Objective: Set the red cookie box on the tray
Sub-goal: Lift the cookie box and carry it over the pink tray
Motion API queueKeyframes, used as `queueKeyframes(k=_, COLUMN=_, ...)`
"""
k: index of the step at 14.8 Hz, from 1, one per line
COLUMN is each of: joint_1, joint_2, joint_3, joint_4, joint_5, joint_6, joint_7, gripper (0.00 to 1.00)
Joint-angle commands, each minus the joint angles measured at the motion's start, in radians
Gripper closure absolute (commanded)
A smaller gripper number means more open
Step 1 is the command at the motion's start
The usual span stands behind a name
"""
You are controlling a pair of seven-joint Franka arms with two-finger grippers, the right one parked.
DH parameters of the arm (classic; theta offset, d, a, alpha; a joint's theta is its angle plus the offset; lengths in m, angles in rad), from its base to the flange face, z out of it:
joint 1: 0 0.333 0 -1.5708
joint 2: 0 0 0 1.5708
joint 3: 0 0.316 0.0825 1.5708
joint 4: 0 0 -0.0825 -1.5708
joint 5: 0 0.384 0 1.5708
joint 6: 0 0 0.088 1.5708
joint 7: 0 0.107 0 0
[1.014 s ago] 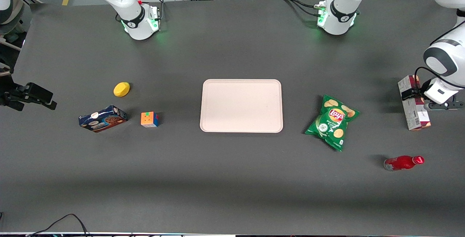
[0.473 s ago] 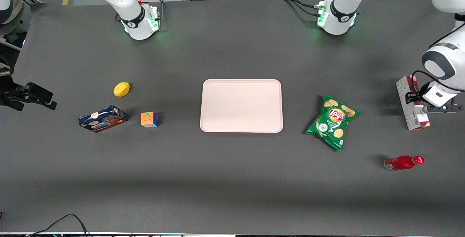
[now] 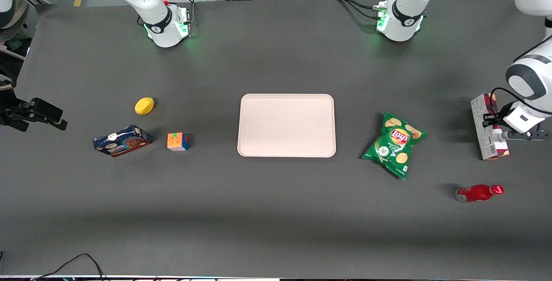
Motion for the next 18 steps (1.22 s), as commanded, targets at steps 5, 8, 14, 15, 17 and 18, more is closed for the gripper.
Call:
queueKeyframes(k=5, joint_1=-0.059, joint_2=-0.119, joint_3=-0.125, joint_4=0.211, joint_5=0.040, joint_6=-0.376, joint_7=-0.148, gripper=1.00)
queueKeyframes(k=8, joint_1=-0.090, joint_2=-0.162, joint_3=-0.249, joint_4=0.290, joint_5=0.089, joint_6=-0.496, joint_7=-0.375, gripper=1.00)
queueKeyframes(k=14, joint_1=-0.152, joint_2=-0.194, joint_3=-0.541, joint_4=0.307, joint_5=0.103, joint_6=-0.507, joint_7=-0.812, gripper=1.00)
queueKeyframes(k=15, joint_1=-0.165, joint_2=-0.189, joint_3=-0.591, joint_4=0.307, joint_5=0.118, joint_6=-0.499, joint_7=-0.878, gripper=1.00)
queueKeyframes(k=17, joint_1=-0.194, joint_2=-0.165, joint_3=-0.695, joint_4=0.301, joint_5=0.186, joint_6=-0.439, joint_7=-1.045, gripper=1.00)
queueKeyframes(k=18, joint_1=-0.211, joint_2=-0.139, joint_3=-0.728, joint_4=0.296, joint_5=0.200, joint_6=-0.397, joint_7=-1.113, gripper=1.00)
